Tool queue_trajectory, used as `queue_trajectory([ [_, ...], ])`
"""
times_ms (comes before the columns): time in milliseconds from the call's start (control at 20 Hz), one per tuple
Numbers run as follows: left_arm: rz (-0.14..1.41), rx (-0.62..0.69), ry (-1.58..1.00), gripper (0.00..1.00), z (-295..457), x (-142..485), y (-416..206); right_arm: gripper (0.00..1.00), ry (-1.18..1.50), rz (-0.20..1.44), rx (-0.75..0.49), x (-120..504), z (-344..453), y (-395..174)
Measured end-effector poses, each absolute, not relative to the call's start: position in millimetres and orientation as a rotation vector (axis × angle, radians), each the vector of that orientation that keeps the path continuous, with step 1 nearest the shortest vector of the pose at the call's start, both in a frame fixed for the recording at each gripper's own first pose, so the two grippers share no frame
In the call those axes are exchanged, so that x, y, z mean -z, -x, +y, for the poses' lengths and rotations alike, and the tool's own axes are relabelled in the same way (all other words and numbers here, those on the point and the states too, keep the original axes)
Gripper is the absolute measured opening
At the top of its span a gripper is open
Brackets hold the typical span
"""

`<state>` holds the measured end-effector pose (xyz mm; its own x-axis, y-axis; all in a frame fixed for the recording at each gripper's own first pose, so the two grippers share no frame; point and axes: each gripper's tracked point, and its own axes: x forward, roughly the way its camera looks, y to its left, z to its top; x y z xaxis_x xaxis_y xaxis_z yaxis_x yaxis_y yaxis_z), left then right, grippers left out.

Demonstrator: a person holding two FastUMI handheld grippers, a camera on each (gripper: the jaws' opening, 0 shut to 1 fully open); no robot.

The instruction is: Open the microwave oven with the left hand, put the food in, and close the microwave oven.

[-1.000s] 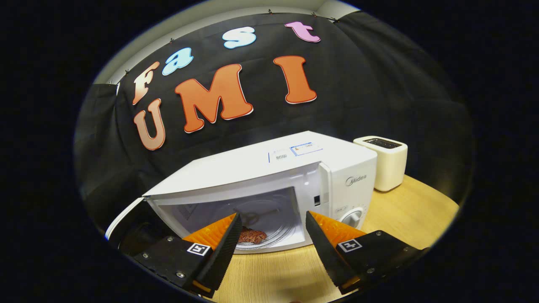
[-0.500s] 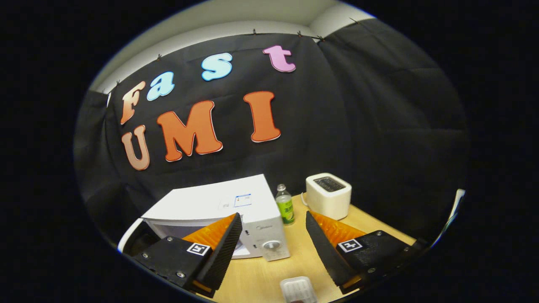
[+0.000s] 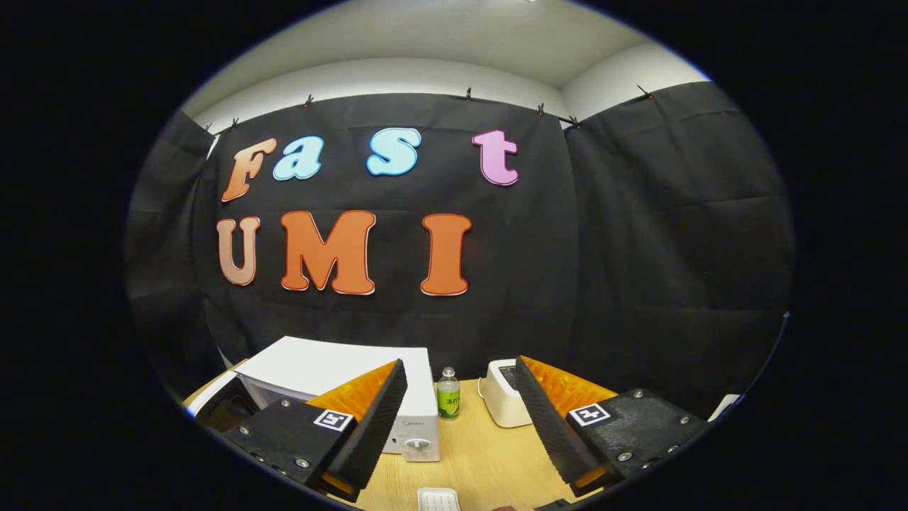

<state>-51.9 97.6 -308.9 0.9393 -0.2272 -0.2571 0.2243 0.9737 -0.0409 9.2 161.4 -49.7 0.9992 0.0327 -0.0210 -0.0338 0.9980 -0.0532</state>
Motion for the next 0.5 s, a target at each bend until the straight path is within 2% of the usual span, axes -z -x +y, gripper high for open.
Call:
queue_trajectory([
  [150, 0.281, 0.267, -0.002, 0.05, 75, 318, 54, 0.95, 0.072, 0.008, -0.020, 44, 153, -7],
  [200, 0.283, 0.285, -0.003, 0.05, 66, 315, 56, 1.00, 0.075, 0.002, -0.013, 42, 149, -6],
  [250, 0.289, 0.306, 0.010, 0.05, 56, 316, 57, 0.95, 0.082, -0.003, 0.001, 41, 143, -7],
  [300, 0.298, 0.330, 0.025, 0.03, 44, 317, 59, 1.00, 0.086, -0.005, 0.015, 41, 135, -7],
  [350, 0.304, 0.352, 0.030, 0.03, 31, 317, 59, 0.95, 0.082, -0.001, 0.023, 41, 129, -7],
  [500, 0.303, 0.420, 0.010, 0.05, -11, 311, 58, 0.95, 0.061, 0.010, 0.029, 43, 116, -5],
])
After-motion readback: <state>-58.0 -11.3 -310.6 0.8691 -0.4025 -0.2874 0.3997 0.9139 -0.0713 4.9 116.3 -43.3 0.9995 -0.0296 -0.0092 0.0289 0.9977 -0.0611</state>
